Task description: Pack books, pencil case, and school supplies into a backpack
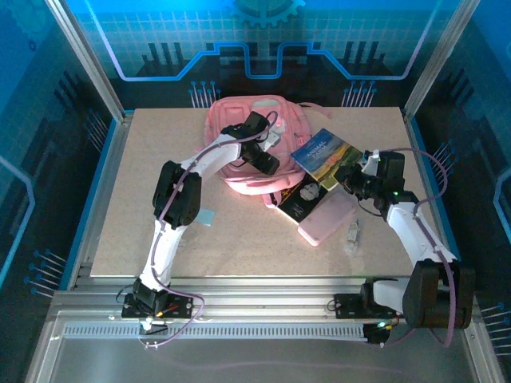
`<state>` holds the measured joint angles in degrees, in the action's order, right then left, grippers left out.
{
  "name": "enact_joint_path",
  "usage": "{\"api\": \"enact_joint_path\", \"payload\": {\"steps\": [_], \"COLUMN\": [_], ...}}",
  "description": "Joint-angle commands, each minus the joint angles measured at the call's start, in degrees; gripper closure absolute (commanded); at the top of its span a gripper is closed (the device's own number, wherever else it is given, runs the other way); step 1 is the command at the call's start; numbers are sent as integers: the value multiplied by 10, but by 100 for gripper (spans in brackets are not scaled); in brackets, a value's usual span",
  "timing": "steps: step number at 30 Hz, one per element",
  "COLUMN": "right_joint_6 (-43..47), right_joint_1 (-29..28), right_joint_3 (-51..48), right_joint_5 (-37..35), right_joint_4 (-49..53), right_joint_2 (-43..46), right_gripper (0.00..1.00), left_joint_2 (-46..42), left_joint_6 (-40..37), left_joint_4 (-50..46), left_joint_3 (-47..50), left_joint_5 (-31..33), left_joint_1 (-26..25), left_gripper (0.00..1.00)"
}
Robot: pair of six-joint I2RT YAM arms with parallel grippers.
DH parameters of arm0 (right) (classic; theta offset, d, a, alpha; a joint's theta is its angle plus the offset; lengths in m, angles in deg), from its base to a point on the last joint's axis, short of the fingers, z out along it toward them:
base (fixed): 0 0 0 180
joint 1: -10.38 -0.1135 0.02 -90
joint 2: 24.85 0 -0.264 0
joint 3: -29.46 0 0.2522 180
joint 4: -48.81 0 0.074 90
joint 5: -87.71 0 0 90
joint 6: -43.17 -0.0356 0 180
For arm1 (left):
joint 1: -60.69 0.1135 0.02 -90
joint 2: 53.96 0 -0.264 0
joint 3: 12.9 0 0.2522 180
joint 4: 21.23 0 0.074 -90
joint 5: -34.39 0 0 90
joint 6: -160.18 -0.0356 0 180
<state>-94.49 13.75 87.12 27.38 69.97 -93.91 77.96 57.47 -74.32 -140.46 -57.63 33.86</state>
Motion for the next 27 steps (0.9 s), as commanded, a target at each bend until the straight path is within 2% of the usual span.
{"api": "enact_joint_path", "payload": {"steps": [1,9,13,17,21,22,23,25,27], "right_joint_6": [17,21,15,7,3,3,2,3,3], "right_joint_1": [13,19,20,20,20,21,20,21,22], "right_joint_3": [0,1,-3,-10,-16,-17,-17,-16,-14], "right_joint_5": [29,32,37,44,40,40,39,38,39], "right_joint_4": [-11,-4,-14,-23,-26,-26,-26,-23,-21], "right_joint_2": [14,6,-4,-3,6,8,10,15,18], "right_gripper": [100,100,100,100,100,100,100,100,100], "left_joint_2": [20,25,46,113,128,131,136,134,133], "left_joint_6": [-33,-31,-41,-1,31,35,38,46,44], "left_joint_4": [-71,-144,-122,-161,-148,-147,-149,-149,-149], "left_joint_3": [-8,-26,-21,-86,-69,-65,-64,-61,-57], "left_joint_5": [-26,-107,-19,128,149,149,144,123,109], "left_joint_1": [1,5,3,-1,-10,-14,-18,-23,-26], "left_gripper": [17,14,14,17,20,23,31,57,74]}}
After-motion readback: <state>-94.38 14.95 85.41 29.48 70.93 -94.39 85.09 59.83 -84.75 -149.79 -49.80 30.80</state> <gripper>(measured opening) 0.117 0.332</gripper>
